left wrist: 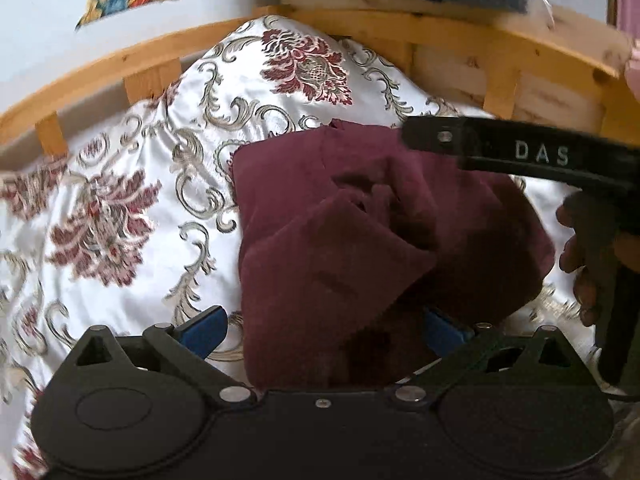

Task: Fold small clothes

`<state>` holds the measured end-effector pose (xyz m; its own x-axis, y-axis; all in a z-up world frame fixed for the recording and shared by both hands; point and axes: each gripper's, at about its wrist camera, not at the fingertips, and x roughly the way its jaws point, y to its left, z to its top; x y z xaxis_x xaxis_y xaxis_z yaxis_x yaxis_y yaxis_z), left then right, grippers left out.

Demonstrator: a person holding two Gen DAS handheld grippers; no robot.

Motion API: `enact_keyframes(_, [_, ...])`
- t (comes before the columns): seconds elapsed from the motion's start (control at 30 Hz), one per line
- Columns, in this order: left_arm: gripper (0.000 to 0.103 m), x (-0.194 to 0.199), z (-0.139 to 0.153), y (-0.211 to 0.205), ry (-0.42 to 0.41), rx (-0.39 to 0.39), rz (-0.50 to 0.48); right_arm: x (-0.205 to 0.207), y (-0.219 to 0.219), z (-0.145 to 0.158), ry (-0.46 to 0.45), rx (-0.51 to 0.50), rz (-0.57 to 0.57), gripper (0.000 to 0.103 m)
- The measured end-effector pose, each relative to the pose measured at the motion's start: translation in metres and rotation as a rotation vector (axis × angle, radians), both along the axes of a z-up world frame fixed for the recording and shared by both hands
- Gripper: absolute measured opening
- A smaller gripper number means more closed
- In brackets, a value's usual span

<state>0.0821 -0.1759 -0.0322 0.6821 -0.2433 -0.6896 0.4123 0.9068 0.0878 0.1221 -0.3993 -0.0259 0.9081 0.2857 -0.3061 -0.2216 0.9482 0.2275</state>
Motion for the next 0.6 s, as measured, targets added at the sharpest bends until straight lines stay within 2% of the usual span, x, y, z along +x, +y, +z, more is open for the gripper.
enact_keyframes(0.13, [0.102, -0.003, -0.003, -0.008, -0.022, 0.096, -0.009, 0.004, 0.006, -0.007, 0.045, 0.062, 0.04, 0.103])
enact_keyframes(0.23, [0.102, -0.004, -0.005, -0.006, -0.022, 0.108, -0.003, 0.013, 0.005, -0.013, 0.095, 0.125, 0.051, 0.103])
enact_keyframes(0.43, [0.102, -0.003, -0.007, -0.004, -0.005, 0.116, 0.015, 0.03, -0.017, -0.032, 0.228, 0.359, 0.025, 0.103])
enact_keyframes(0.6, [0.102, -0.003, -0.008, -0.004, -0.009, 0.129, 0.024, 0.042, -0.032, -0.045, 0.277, 0.471, -0.001, 0.103])
